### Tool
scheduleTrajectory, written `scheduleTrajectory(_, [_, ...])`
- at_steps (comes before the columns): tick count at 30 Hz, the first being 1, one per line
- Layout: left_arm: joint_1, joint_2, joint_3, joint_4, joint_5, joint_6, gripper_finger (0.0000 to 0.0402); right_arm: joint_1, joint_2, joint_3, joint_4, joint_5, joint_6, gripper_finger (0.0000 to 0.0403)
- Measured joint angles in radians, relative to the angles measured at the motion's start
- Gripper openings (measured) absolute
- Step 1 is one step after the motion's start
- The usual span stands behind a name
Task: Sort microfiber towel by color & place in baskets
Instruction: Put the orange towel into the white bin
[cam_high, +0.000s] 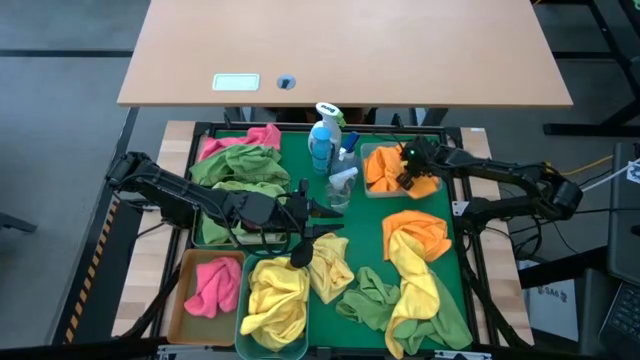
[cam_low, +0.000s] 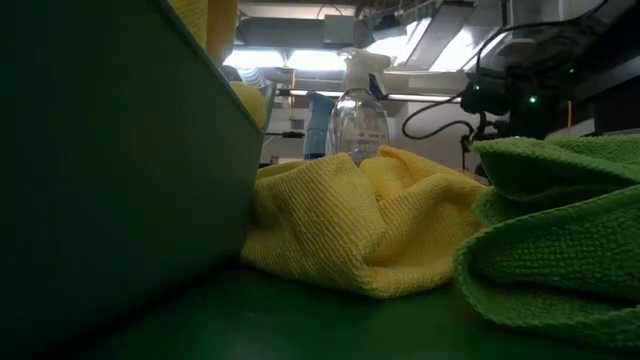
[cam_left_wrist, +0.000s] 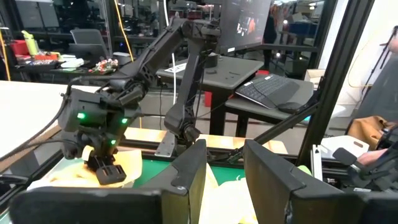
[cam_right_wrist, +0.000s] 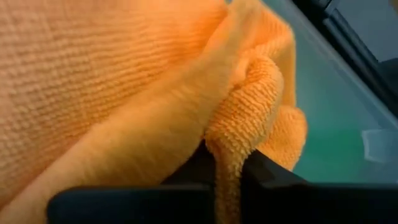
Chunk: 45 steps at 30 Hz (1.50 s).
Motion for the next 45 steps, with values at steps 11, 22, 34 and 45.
scheduleTrajectory(11, [0.000,0.000,0.000,0.000,0.000,0.000,0.0102,0.000,0.000,0.165,-0.214,0.000,-0.003,0.0164])
scheduleTrajectory(22, [0.000,0.000,0.000,0.000,0.000,0.000,0.0102,0.000,0.000,0.437,-0.623,0.000,0.010,0.0202])
scheduleTrajectory(34, [0.000,0.000,0.000,0.000,0.000,0.000,0.0102,0.018,-0.001,0.619,-0.868,-0.368,0.261,0.0202])
scheduleTrajectory(45, [0.000,0.000,0.000,-0.001,0.000,0.000,0.0102,0.445,-0.002,0.504,-0.885,-0.468,0.375,0.0202])
